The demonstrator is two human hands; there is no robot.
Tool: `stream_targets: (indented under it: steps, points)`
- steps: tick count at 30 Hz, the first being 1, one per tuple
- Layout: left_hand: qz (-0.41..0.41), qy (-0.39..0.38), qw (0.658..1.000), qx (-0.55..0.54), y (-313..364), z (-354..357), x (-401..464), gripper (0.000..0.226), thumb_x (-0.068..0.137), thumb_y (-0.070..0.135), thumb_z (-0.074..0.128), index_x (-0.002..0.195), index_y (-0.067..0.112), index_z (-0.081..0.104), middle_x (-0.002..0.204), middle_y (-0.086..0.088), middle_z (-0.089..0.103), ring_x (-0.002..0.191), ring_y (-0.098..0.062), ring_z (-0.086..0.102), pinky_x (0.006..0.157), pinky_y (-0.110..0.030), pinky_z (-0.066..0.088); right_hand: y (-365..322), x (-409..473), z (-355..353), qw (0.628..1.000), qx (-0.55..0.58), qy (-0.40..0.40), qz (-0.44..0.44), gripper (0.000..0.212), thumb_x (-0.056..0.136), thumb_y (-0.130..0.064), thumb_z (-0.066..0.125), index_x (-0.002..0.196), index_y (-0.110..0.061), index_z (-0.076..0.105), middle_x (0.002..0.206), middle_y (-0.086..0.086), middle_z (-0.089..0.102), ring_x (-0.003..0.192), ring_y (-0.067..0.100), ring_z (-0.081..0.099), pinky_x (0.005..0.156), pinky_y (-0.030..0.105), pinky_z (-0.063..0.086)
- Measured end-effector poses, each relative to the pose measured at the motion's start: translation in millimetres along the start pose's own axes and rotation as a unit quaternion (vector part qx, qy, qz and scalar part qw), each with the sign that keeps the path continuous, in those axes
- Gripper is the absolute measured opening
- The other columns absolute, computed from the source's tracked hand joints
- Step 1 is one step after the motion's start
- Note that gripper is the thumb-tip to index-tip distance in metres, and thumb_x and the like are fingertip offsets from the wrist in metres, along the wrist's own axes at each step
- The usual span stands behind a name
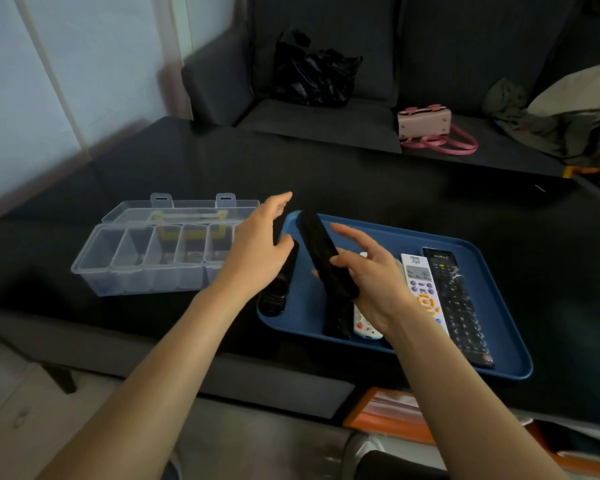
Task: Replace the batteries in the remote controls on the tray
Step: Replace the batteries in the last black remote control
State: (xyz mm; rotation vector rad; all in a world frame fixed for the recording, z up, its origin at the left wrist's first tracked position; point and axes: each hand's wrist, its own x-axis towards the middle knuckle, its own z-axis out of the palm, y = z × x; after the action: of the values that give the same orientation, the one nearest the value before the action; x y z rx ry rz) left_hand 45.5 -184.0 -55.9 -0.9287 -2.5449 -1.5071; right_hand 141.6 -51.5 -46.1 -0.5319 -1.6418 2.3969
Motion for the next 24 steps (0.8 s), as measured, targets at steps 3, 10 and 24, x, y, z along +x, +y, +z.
stream_targets:
  steps: [3,10,24]
  points:
    - [0.033,0.019,0.994,0.099,-2,-6,0,0.050,0.089,0.004,0.054,0.135,0.019,0.043,0.138,0.002,0.047,0.128,-0.012,0.042,0.099,-0.017,0.029,5,7,-2,0.988,-0.140,0.066,-0.013,0.042,0.090,0.008,0.049,0.123,-0.015,0.060,0.110,0.015,0.067,0.091,0.028,0.067,0.083,0.038,0.056]
    - [0.120,-0.072,0.933,0.332,-12,-9,-10,0.038,0.091,0.011,0.049,0.128,0.018,0.054,0.134,0.001,0.052,0.128,-0.016,0.039,0.107,-0.031,0.027,19,11,6,0.874,-0.464,0.116,-0.085,0.051,0.089,0.001,0.050,0.138,-0.014,0.048,0.125,0.009,0.060,0.110,0.023,0.057,0.081,0.025,0.043]
    - [0.093,-0.208,0.844,0.485,-13,2,-22,0.045,0.091,0.013,0.048,0.135,0.021,0.046,0.145,0.001,0.040,0.143,-0.018,0.011,0.112,-0.053,-0.006,64,10,29,0.684,-0.725,-0.004,-0.081,0.045,0.097,-0.006,0.044,0.141,-0.001,0.035,0.152,0.014,0.028,0.139,0.026,0.033,0.105,0.032,0.036]
